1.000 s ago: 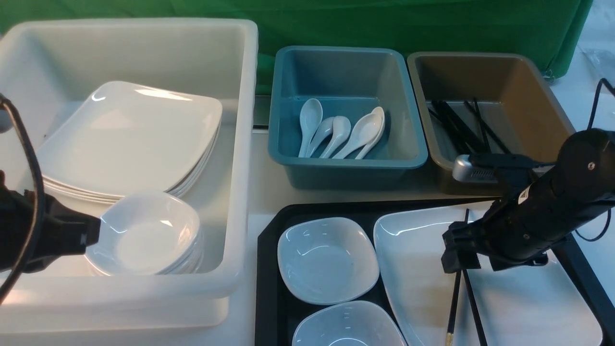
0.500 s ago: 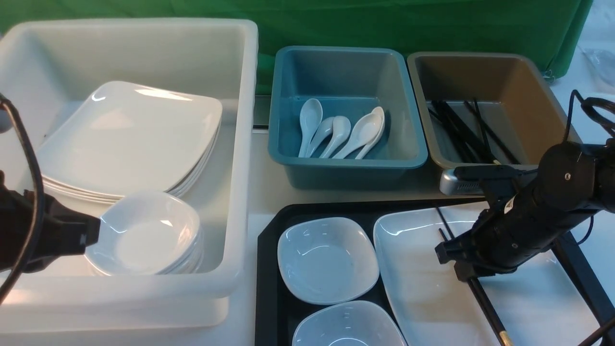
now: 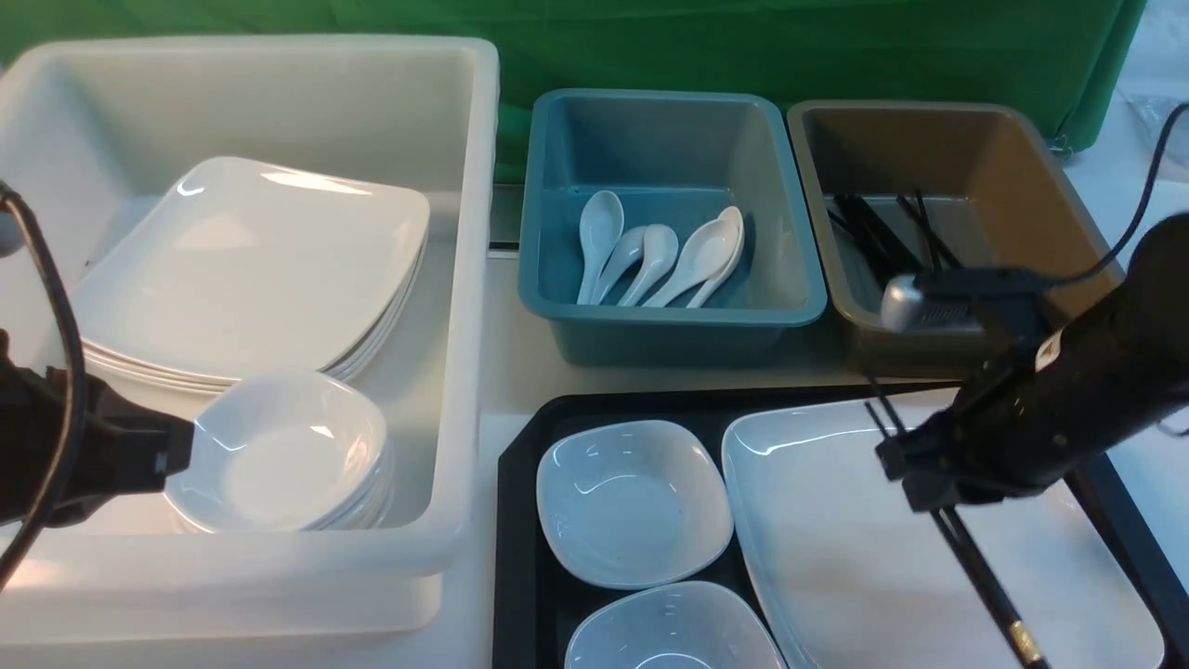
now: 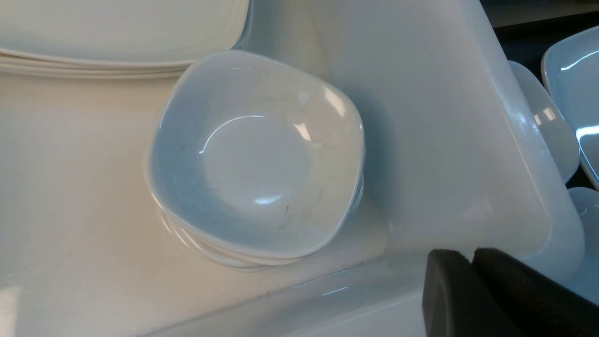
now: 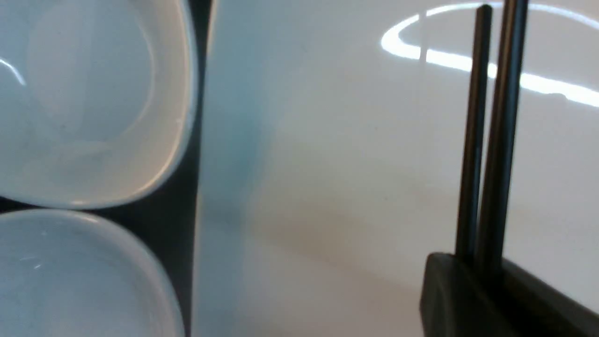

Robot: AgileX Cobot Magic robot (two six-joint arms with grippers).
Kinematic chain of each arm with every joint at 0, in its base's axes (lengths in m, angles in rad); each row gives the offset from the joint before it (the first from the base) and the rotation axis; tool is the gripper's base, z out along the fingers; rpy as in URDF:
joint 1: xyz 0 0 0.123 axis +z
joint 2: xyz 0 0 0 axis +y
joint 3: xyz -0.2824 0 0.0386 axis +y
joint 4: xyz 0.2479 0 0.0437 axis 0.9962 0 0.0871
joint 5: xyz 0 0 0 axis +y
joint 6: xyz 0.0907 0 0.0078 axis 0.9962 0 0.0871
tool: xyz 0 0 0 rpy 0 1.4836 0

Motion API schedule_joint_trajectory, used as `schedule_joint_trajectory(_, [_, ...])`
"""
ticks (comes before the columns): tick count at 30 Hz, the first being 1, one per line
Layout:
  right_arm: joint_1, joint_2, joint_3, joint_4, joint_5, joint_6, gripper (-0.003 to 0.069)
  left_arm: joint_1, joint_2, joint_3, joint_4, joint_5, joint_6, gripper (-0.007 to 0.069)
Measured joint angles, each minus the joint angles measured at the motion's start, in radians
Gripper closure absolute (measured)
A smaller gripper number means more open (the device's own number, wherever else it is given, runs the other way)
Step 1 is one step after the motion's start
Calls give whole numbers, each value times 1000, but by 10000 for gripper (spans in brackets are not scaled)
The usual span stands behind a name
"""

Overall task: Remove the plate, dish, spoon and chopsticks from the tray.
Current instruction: Use the right arm to grab a pair of chopsticks from the plate, then use the right arm to put the chopsticks into the small storage box on the right

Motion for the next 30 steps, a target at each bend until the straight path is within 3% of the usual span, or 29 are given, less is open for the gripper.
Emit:
schedule_joint_trajectory(10, [-143, 86, -427, 15, 90, -26, 594, 0, 0, 0, 0, -6, 0, 589])
schedule_joint_trajectory(13, [-226, 206, -664, 44, 88, -26, 594, 0, 0, 0, 0, -7, 0, 589])
schedule_joint_trajectory(19, [-275, 440, -962, 49, 17, -18, 594, 0, 0, 0, 0, -14, 0, 589])
schedule_joint_trajectory(30, [-275, 723, -1052, 51, -220, -2, 589, 0, 0, 0, 0, -17, 0, 589])
